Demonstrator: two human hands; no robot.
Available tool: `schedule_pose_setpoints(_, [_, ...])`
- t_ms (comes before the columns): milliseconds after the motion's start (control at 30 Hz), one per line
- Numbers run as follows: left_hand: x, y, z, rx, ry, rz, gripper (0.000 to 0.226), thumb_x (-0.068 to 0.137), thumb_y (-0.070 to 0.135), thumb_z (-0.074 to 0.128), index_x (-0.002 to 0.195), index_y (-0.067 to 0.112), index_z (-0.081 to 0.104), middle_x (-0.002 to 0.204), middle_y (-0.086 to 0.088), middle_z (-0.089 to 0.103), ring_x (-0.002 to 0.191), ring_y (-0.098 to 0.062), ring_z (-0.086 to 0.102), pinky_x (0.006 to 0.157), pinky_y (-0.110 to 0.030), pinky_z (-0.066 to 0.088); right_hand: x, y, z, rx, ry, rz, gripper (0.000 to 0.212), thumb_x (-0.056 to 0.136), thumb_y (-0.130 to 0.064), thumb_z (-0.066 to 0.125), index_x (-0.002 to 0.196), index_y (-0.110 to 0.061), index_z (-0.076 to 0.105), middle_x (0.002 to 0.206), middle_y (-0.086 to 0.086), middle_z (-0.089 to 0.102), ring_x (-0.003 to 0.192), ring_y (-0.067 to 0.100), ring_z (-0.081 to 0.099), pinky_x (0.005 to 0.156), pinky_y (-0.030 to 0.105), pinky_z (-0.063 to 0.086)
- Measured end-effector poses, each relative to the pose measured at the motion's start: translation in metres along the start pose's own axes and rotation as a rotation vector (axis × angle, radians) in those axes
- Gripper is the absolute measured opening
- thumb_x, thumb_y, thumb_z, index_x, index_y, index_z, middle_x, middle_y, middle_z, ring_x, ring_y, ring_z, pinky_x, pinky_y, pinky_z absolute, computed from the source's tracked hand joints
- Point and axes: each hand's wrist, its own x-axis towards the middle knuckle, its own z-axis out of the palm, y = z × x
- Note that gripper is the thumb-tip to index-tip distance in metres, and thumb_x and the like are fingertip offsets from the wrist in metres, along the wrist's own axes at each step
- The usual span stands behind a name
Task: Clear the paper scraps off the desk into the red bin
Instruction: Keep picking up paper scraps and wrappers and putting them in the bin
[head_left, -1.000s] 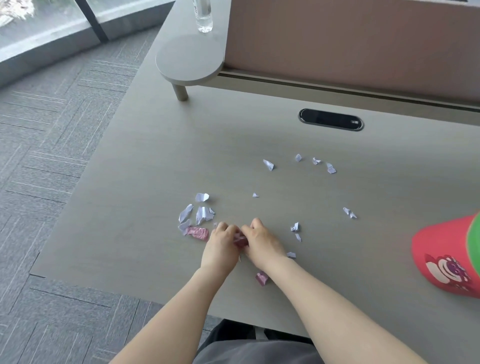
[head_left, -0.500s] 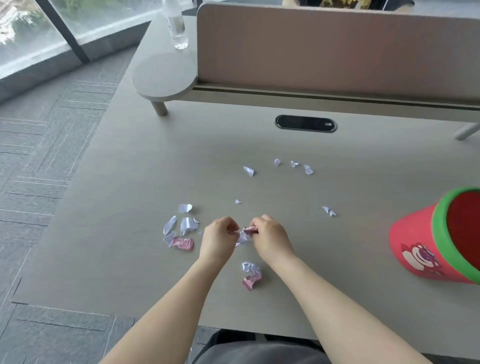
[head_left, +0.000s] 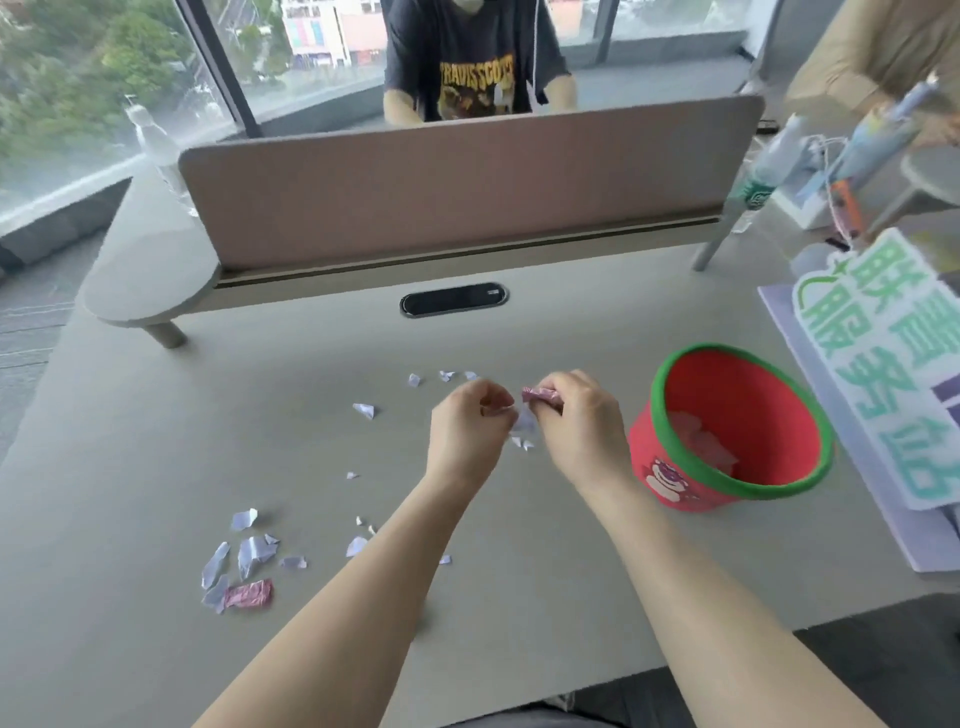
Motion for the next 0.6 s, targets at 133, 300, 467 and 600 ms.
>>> schedule_pose_setpoints(133, [-0.001, 0.048, 0.049, -0.015, -0.092, 0.103, 0.011, 0.077, 0.008, 0.06, 0.073, 0.018, 0.061, 0.072, 0.001, 0.065, 0.067, -0.021, 0.068, 0.058, -0.03, 0.05, 0.006, 0.036, -0.061, -0.045, 0.142, 0.051, 0.007, 0.082, -0.016, 0.069, 0.081, -0.01, 0.066, 0.082, 0.008, 0.061, 0.075, 0.026, 0.057, 0.063, 0.028, 0.034])
schedule_pose_setpoints(300, [-0.002, 0.075, 0.101, 0.054, -0.198, 0.217, 0.017, 0.075, 0.01, 0.064, 0.07, 0.025, 0.059, 0.07, 0.006, 0.065, 0.072, -0.022, 0.067, 0.072, -0.037, 0.057, 0.0, 0.082, -0.108, -0.124, 0.19, 0.181, 0.008, 0.084, -0.018, 0.068, 0.083, -0.01, 0.065, 0.081, 0.004, 0.056, 0.072, 0.021, 0.05, 0.062, 0.025, 0.027])
schedule_pose_setpoints(467, [-0.006, 0.09, 0.142, 0.133, -0.244, 0.26, 0.009, 0.077, 0.01, 0.063, 0.077, 0.019, 0.065, 0.072, 0.009, 0.062, 0.077, -0.016, 0.062, 0.07, -0.027, 0.05, -0.005, 0.114, -0.126, -0.149, 0.184, 0.275, 0.01, 0.084, -0.022, 0.067, 0.086, -0.012, 0.066, 0.082, 0.002, 0.054, 0.074, 0.019, 0.047, 0.065, 0.026, 0.03])
schedule_pose_setpoints(600, [-0.008, 0.095, 0.159, 0.173, -0.281, 0.242, 0.007, 0.077, 0.01, 0.062, 0.079, 0.016, 0.065, 0.075, 0.007, 0.064, 0.078, -0.017, 0.061, 0.07, -0.028, 0.05, -0.009, 0.13, -0.129, -0.152, 0.184, 0.314, 0.01, 0.083, -0.022, 0.068, 0.083, -0.012, 0.066, 0.079, 0.001, 0.052, 0.073, 0.02, 0.047, 0.065, 0.026, 0.031])
